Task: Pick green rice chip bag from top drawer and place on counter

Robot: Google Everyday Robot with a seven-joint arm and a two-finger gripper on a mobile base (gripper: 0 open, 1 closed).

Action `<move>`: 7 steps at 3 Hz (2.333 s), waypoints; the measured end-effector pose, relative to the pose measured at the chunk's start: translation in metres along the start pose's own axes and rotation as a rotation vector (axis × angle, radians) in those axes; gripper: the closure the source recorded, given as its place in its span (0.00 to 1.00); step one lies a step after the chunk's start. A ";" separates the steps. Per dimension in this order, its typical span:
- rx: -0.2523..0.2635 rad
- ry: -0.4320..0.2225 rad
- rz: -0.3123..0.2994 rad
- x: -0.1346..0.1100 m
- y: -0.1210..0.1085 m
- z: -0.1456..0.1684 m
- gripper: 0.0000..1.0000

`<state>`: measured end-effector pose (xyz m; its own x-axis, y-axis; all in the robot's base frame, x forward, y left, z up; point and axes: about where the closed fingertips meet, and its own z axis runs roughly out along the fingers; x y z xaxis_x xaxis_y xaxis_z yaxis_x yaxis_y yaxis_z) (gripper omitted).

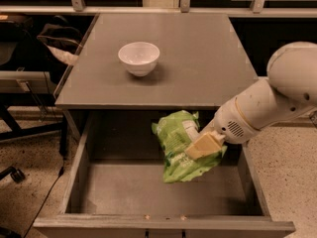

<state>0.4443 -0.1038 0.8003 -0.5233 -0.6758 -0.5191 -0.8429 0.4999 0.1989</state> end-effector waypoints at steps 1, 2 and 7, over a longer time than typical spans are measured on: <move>-0.018 -0.012 -0.067 -0.015 0.021 -0.023 1.00; -0.010 -0.010 -0.081 -0.026 0.025 -0.029 1.00; 0.290 -0.109 -0.150 -0.120 0.034 -0.121 1.00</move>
Offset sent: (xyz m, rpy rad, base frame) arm -0.0110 0.0071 0.0273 0.0102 -0.0277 0.0530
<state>0.4628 -0.0711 0.9695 -0.3670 -0.6995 -0.6132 -0.8308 0.5430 -0.1223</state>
